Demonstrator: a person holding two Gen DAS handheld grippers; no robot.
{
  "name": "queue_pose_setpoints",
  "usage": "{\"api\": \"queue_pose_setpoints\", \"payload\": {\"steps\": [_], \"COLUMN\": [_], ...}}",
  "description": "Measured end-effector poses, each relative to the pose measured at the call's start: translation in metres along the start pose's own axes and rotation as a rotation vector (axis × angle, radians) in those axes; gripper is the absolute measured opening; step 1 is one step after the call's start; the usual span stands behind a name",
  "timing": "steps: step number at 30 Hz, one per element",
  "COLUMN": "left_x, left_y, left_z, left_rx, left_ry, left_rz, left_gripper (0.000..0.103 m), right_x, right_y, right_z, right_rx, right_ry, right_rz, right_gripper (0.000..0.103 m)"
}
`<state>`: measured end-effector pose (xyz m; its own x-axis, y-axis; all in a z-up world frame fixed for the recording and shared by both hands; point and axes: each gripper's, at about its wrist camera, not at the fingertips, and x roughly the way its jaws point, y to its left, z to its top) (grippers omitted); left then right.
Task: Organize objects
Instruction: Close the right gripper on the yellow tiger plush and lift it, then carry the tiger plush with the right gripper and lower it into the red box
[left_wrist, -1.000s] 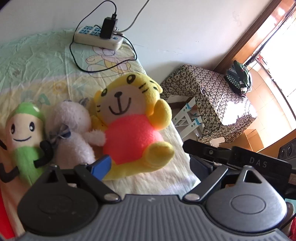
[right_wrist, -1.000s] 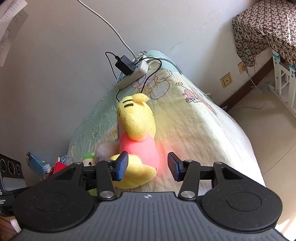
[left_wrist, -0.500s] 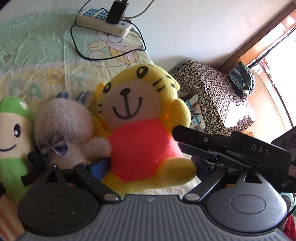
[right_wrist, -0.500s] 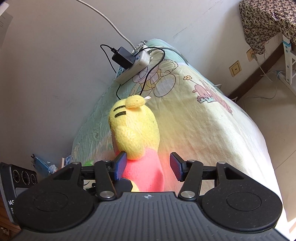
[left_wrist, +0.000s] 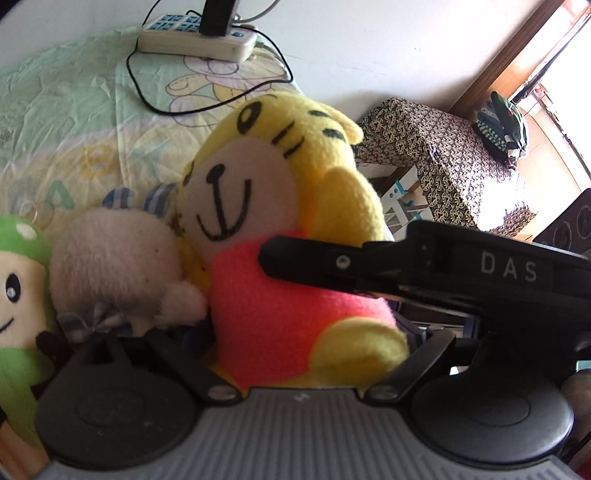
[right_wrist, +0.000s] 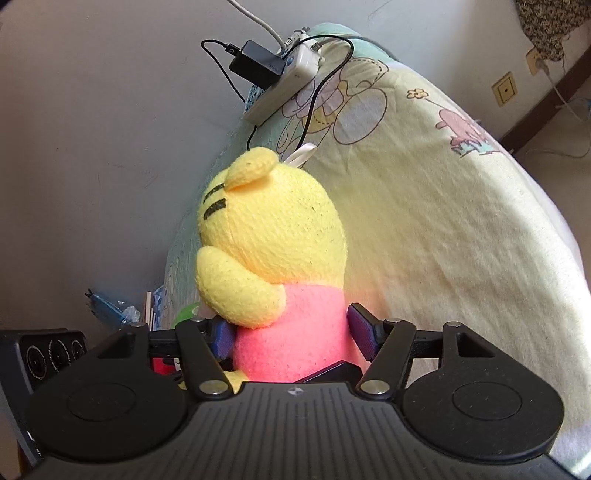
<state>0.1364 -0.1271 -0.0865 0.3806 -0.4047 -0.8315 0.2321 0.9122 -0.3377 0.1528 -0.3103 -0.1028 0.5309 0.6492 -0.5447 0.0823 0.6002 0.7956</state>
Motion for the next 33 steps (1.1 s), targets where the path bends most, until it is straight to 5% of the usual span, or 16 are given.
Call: {"api": "queue_pose_setpoints", "payload": {"steps": [19, 33], "left_x": [-0.038, -0.089], "left_y": [-0.026, -0.022], "left_z": [-0.058, -0.102], "left_rx": [0.031, 0.04], "left_ry": [0.04, -0.031], "left_rz": [-0.084, -0.058], "left_gripper": [0.087, 0.087], "right_x": [-0.052, -0.06], "right_y": [0.016, 0.051], "right_z": [-0.058, -0.101], "right_rx": [-0.046, -0.121], "right_ry": [0.011, 0.04], "right_rz": [-0.064, -0.05], "right_gripper": [0.058, 0.058]}}
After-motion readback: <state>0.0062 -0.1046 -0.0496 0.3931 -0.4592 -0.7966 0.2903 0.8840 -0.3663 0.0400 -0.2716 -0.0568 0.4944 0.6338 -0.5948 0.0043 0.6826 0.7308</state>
